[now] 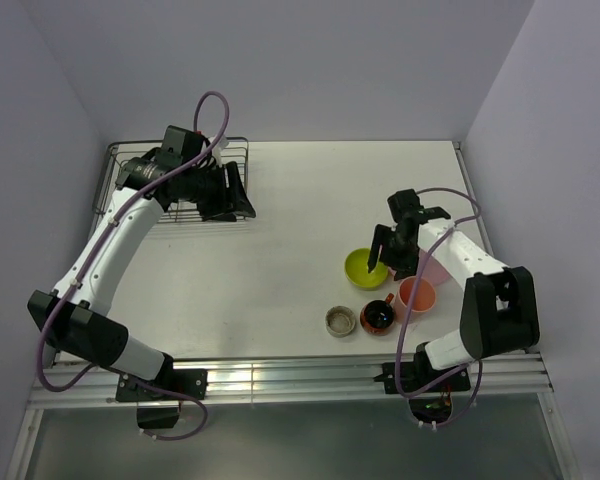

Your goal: Load the mixed dishes into the dish rack

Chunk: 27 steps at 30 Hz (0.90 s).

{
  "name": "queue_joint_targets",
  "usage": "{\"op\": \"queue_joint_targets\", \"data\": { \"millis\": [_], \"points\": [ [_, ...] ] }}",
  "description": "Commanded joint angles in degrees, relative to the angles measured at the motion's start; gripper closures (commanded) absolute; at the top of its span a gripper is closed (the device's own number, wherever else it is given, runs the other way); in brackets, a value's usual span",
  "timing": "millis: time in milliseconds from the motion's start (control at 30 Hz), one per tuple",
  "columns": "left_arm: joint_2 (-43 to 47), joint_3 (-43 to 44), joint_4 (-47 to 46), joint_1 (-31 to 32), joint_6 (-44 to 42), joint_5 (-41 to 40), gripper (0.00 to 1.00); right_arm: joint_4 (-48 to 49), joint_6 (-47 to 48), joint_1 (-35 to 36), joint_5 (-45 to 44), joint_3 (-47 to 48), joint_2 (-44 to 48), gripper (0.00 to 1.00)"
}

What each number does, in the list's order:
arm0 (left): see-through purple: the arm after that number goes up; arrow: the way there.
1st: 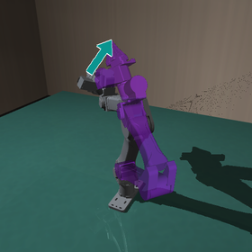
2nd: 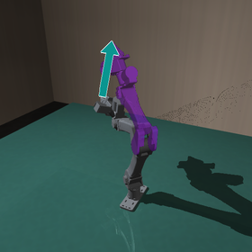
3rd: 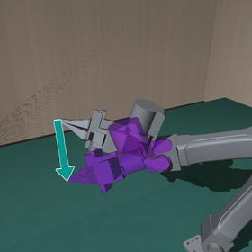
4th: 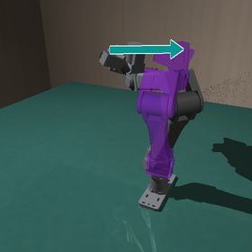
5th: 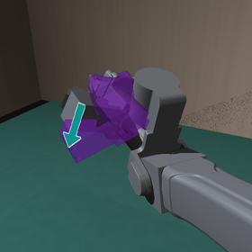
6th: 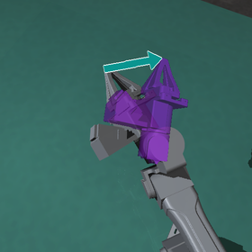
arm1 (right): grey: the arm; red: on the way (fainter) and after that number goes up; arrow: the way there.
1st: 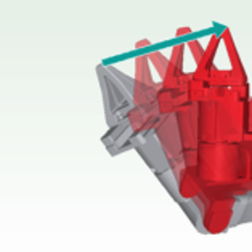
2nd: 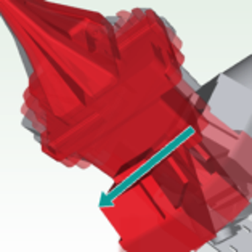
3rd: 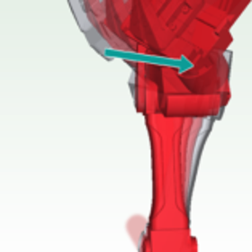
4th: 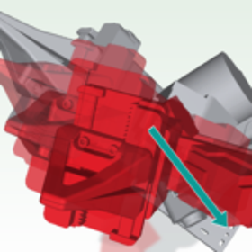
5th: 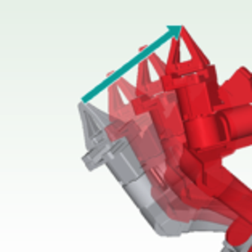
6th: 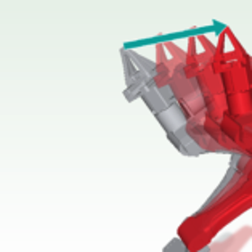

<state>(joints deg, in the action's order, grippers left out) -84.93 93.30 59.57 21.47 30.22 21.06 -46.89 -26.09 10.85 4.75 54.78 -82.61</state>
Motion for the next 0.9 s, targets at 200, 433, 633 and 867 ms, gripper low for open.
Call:
{"op": "queue_joint_targets", "data": {
  "millis": [200, 433, 633, 867],
  "points": [
    [-2.61, 3.3, 2.13, 0.06, -1.83, -1.72, 0.45, 2.95, -0.54, 2.06, -1.94, 0.14, -4.13, 0.35],
    [-3.58, 3.56, 2.22, 0.06, -1.65, -1.02, 0.47, 3.39, -0.37, 2.86, -2.73, 0.5, -5.63, 0.45],
    [-4.11, 3.03, 2.57, 0.06, -1.39, -1.28, 0.5, 3.12, 0.25, 3.12, -3.52, 1.46, -5.99, 0.47],
    [-4.98, 2.77, 2.3, 0.32, -0.86, -1.37, 0.51, 3.12, 1.04, 3.39, -3.7, 2.52, -7.39, 0.59]
  ]
}}
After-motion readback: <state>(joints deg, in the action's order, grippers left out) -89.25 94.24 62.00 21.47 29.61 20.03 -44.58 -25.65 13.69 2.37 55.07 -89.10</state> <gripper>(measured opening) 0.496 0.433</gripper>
